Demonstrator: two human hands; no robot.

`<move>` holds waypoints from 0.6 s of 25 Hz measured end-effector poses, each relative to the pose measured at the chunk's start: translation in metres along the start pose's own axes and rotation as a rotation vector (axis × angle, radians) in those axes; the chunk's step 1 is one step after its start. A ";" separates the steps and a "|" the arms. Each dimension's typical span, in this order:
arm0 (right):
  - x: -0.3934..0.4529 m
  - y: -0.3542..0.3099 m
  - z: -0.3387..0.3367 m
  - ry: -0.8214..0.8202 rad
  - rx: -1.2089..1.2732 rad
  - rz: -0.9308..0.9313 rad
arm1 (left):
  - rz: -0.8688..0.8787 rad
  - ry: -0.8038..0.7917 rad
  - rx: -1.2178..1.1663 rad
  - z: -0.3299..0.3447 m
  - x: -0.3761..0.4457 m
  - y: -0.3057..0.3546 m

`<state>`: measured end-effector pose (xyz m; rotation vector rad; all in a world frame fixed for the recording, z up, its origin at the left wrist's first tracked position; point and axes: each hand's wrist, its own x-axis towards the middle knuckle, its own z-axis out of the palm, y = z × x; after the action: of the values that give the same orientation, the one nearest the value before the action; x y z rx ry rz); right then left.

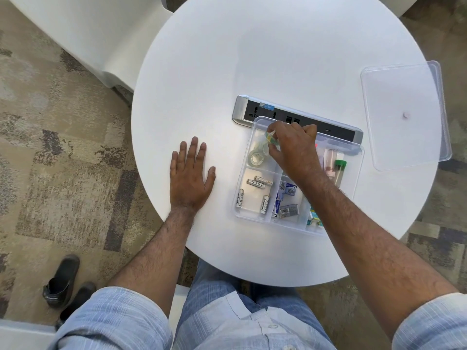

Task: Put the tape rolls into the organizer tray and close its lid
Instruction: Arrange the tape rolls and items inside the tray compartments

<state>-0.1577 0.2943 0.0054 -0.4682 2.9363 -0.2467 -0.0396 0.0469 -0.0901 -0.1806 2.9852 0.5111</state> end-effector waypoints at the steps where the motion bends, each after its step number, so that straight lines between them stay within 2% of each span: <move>1: 0.000 0.001 0.002 -0.020 -0.005 0.013 | -0.001 -0.002 0.004 0.000 0.000 0.000; 8: 0.002 -0.001 0.011 -0.085 -0.055 0.032 | -0.003 0.007 0.009 0.000 0.000 0.000; 12: 0.000 0.001 0.013 -0.157 0.113 0.041 | -0.001 0.016 0.002 0.000 0.000 0.001; 15: -0.004 0.007 0.011 -0.067 0.244 0.114 | 0.000 0.017 0.000 0.000 0.000 0.001</move>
<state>-0.1543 0.3001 -0.0061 -0.2671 2.8048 -0.5545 -0.0394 0.0475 -0.0901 -0.1861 3.0016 0.5126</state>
